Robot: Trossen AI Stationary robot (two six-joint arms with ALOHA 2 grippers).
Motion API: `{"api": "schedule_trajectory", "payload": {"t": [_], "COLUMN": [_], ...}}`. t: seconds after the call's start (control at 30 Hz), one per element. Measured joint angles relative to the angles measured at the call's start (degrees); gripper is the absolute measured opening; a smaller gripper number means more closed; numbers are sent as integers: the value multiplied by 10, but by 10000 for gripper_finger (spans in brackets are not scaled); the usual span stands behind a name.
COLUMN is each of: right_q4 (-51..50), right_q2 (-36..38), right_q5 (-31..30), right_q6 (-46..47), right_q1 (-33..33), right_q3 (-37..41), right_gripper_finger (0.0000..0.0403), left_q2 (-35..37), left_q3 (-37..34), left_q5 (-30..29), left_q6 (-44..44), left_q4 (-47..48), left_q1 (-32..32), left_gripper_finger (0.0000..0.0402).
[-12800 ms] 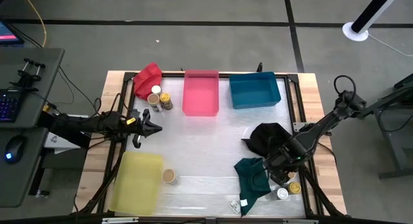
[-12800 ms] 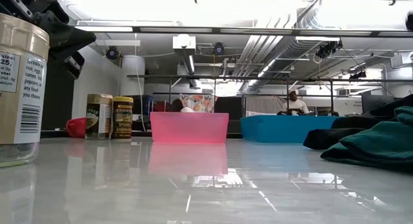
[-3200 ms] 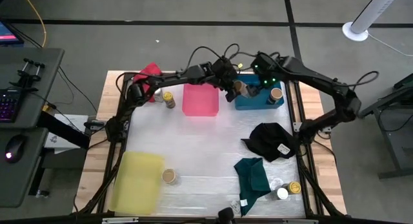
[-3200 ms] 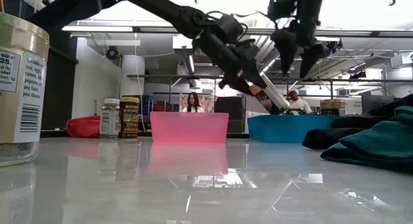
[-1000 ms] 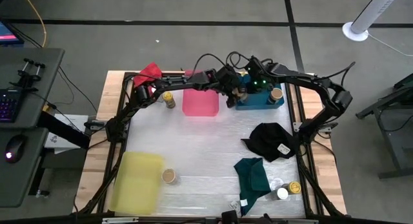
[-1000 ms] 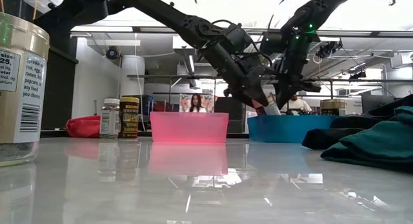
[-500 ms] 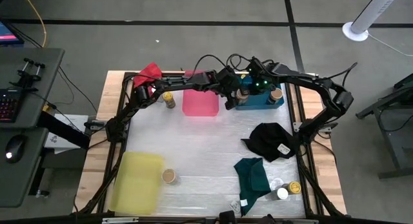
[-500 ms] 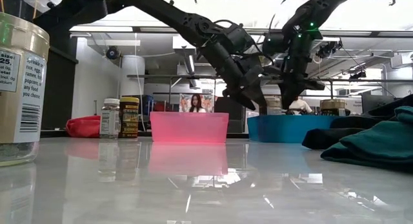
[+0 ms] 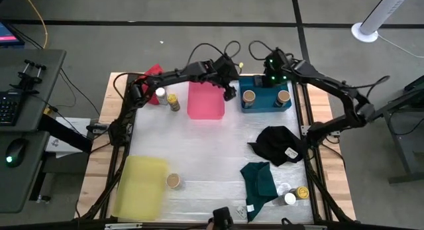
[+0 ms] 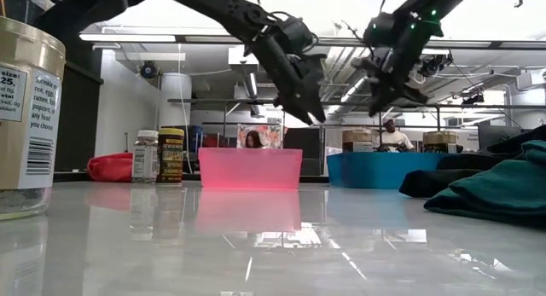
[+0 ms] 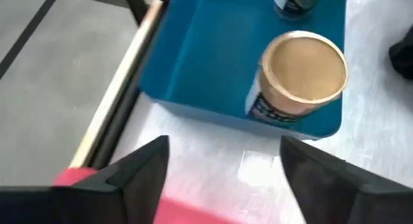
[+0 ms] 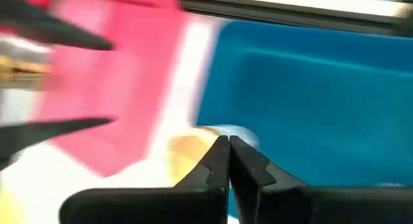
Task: Sort spices by type
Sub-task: Put the top gold seasoning bottle into the blue bin
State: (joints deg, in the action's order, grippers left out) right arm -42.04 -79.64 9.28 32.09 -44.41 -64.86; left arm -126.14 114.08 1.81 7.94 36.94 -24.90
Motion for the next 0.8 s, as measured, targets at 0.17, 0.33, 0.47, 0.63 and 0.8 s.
{"api": "schedule_trajectory", "payload": {"t": [0.17, 0.33, 0.47, 0.63, 0.8], "right_q4": [56, 74, 72, 96, 104], "right_q2": [-1, -7, -23, -47, -81], "right_q5": [34, 28, 18, 3, 5], "right_q6": [9, 4, -9, -36, -91], "right_q1": [50, 92, 103, 116, 121], "right_q3": [0, 0, 0, 0, -28], "right_gripper_finger": [0, 0, 0, 0, 0], "left_q2": [33, 95, 186, 355, 532], "left_q3": [0, -1, -58, -250, -460], "left_q5": [19, 32, 28, 30, 35], "left_q6": [0, -4, 2, -43, -134], "left_q4": [20, 36, -12, -177, -309], "left_q1": [-8, -20, -27, -32, -24], "left_gripper_finger": [89, 14, 3, 1, 0]}}
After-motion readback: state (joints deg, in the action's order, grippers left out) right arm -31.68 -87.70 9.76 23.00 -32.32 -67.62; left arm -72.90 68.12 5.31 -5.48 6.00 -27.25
